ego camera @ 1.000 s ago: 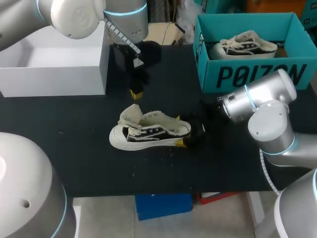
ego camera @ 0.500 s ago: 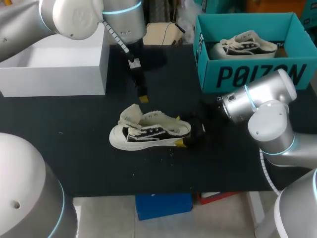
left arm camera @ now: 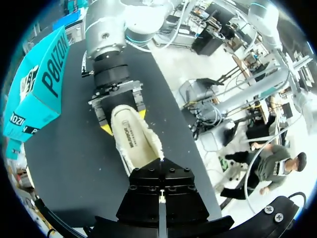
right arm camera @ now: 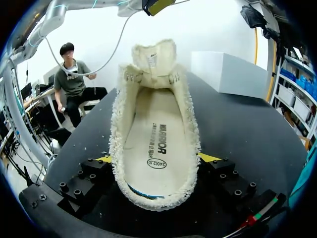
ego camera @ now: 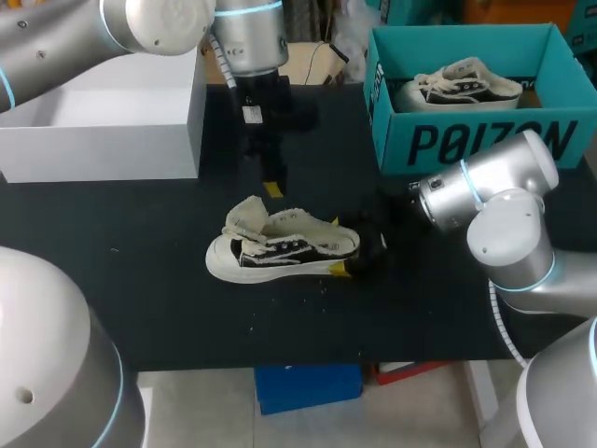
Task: Take the shoe out of the shoebox, open the shoe tongue, remove and reinsert the insole, then place the shoe into the shoebox
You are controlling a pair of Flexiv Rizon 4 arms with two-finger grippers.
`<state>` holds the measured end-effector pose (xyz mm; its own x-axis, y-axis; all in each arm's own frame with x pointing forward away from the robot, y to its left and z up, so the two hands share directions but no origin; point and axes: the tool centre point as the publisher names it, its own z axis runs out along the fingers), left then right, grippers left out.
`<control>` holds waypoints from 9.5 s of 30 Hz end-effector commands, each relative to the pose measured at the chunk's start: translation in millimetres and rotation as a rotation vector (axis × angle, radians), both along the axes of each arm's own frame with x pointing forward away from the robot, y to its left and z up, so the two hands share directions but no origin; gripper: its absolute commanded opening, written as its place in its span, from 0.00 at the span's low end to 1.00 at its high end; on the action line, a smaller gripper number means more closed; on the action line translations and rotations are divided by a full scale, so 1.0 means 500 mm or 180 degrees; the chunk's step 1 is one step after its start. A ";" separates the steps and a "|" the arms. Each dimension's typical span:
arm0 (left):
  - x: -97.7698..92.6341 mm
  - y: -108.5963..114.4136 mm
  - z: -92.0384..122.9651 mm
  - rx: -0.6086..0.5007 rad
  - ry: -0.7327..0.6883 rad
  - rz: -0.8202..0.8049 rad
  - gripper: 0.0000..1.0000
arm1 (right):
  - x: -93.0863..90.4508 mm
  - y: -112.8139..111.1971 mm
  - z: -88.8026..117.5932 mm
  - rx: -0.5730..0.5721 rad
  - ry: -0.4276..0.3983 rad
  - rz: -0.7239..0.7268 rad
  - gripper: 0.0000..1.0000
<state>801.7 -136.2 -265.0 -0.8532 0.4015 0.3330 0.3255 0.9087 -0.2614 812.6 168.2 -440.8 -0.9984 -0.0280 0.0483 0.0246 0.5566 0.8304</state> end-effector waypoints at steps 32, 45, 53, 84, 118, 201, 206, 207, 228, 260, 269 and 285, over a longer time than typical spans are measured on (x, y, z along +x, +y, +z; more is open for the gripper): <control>-0.014 -0.043 -0.055 0.0661 -0.0025 0.0824 0.00 | 0.001 0.002 -0.010 -0.0005 0.0005 -0.0003 0.00; -0.017 -0.059 -0.119 0.0493 -0.0297 0.0669 0.00 | 0.001 0.002 -0.010 -0.0005 0.0005 -0.0003 0.00; -0.009 -0.064 -0.142 0.0499 -0.0352 0.0701 0.00 | 0.001 0.002 -0.010 -0.0005 0.0005 -0.0003 0.00; -0.056 -0.113 -0.278 0.0418 0.0037 0.0891 0.00 | 0.001 0.002 -0.010 -0.0005 0.0005 -0.0003 0.00; -0.063 -0.096 -0.291 0.0488 0.0006 0.1036 0.00 | 0.001 0.002 -0.010 -0.0005 0.0005 -0.0003 0.00; 0.040 0.009 -0.410 0.1304 -0.2617 0.1485 0.24 | 0.001 0.002 -0.010 -0.0005 0.0005 -0.0003 0.00; 0.064 0.028 -0.406 0.1129 -0.2748 0.1619 0.23 | 0.001 0.002 -0.010 -0.0005 0.0005 -0.0003 0.00; 0.068 0.030 -0.406 0.1096 -0.2774 0.1647 0.23 | 0.001 0.002 -0.010 -0.0005 0.0005 -0.0003 0.00; 0.076 0.015 -0.409 0.0419 -0.2031 0.1286 0.00 | 0.001 0.002 -0.010 -0.0005 0.0005 -0.0003 0.00; -0.024 -0.024 -0.295 -0.0298 -0.1287 0.0971 0.00 | 0.001 0.002 -0.010 -0.0005 0.0005 -0.0003 0.00; -0.020 -0.021 -0.266 -0.0330 -0.1353 0.0954 0.00 | 0.001 0.002 -0.010 -0.0005 0.0005 -0.0003 0.00; -0.004 -0.058 -0.247 -0.0449 -0.1480 0.0812 0.00 | 0.001 0.002 -0.010 -0.0005 0.0005 -0.0003 0.00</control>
<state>795.0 -157.9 -382.4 -0.9738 0.1716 -0.1491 0.2068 0.9411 -0.2674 813.3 169.3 -441.0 -0.9985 -0.0275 0.0480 0.0246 0.5565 0.8305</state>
